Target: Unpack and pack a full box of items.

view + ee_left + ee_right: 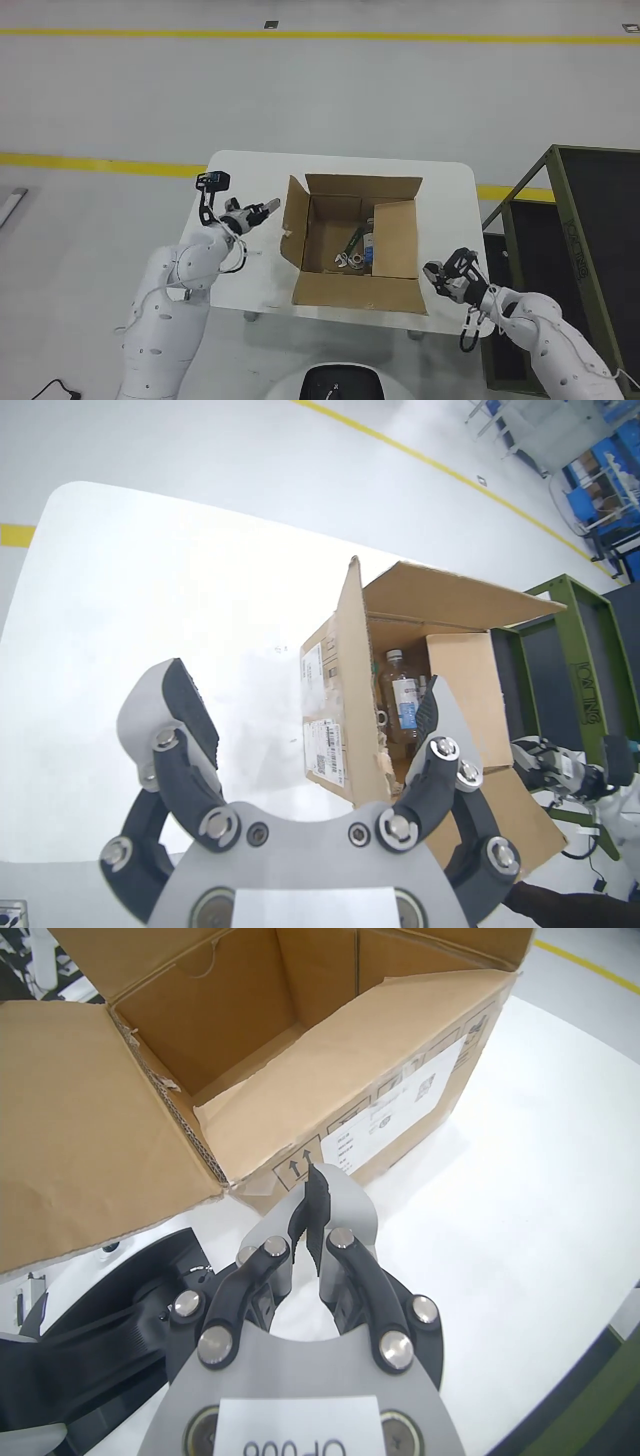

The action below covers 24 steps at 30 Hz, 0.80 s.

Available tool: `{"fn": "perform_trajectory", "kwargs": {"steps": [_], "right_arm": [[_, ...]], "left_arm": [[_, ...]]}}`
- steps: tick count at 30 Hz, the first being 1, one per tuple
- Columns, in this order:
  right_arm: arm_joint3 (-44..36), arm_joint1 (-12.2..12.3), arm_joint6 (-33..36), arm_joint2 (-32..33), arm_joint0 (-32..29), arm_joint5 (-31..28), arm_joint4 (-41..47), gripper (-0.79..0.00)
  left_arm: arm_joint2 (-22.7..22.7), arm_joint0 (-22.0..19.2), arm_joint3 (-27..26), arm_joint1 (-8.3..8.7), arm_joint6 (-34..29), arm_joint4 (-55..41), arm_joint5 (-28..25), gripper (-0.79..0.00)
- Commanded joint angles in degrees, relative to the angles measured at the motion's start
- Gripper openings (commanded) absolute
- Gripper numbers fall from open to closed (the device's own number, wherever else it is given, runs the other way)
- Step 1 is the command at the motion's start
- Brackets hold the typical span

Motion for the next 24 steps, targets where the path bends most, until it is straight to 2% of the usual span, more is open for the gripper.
{"fn": "perform_trajectory", "kwargs": {"steps": [1, 9, 14, 20, 24], "right_arm": [[1.2, -0.5, -0.3, -1.7, 1.4, -0.2, -0.2, -0.785], [4.4, -2.5, -2.0, -7.3, 5.7, -0.9, -0.6, -0.785], [5.5, -3.3, -2.9, -9.2, 7.3, -1.1, -1.1, -0.785], [4.1, -2.7, -4.0, -6.9, 6.6, -1.4, -2.4, -0.785], [0.2, -1.5, -3.5, -3.5, 4.1, -2.1, -3.9, -0.785]], "left_arm": [[-0.3, 0.2, -0.8, 0.10, 0.0, -2.5, -1.7, 0.000], [0.6, 0.4, -2.9, 0.40, -0.5, -8.4, -7.0, 0.000], [2.8, -0.1, -3.0, 0.49, -1.2, -10.9, -9.8, 0.000], [5.2, -1.3, -1.4, 0.71, -1.0, -11.8, -14.4, 0.000], [6.6, -2.3, 0.8, 0.81, 0.2, -10.5, -15.2, 0.000]]}}
